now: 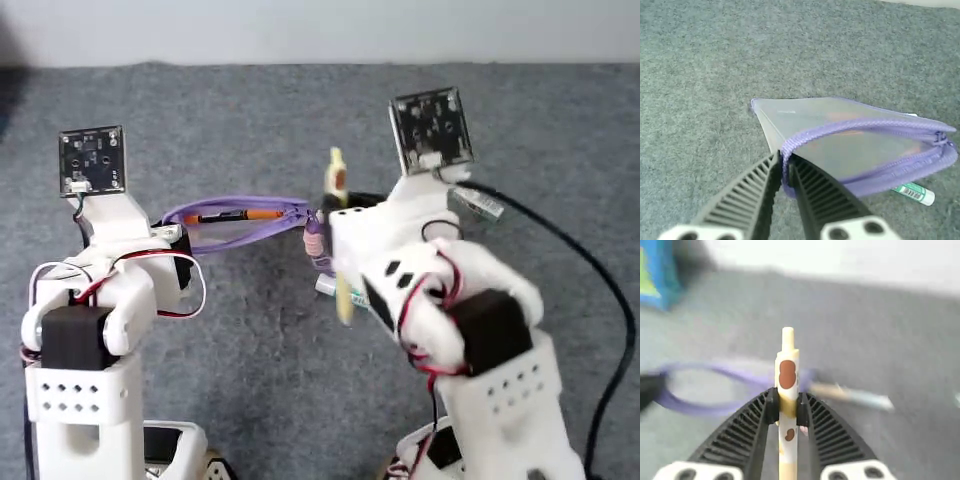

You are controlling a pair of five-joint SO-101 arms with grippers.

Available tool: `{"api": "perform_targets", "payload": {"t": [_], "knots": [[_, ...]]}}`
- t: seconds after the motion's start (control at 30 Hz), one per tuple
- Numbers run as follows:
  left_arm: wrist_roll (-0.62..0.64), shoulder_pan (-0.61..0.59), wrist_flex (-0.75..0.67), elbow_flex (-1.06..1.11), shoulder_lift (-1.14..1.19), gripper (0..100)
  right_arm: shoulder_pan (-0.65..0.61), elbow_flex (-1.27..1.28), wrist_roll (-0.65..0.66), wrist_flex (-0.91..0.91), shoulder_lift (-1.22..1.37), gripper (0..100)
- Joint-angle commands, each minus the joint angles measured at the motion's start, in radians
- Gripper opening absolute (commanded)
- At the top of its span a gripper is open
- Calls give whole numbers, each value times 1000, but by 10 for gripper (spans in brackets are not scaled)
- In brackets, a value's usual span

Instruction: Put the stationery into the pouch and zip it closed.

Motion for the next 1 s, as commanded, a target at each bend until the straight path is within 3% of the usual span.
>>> {"api": "perform_targets", "payload": {"t": [0.0,0.17,0.47,0.77,0.97], "knots": [[11,2,-9,-44,0,11,-61,89,-40,-292,-94,8],[11,2,-26,-42,0,11,-119,166,-40,-576,-117,8],[11,2,-32,-42,0,11,-193,308,-35,-889,-113,8],[11,2,-32,-42,2,11,-189,436,-35,-1053,-8,8],[11,2,-32,-42,2,11,-191,554,-34,-1053,-8,27]]}}
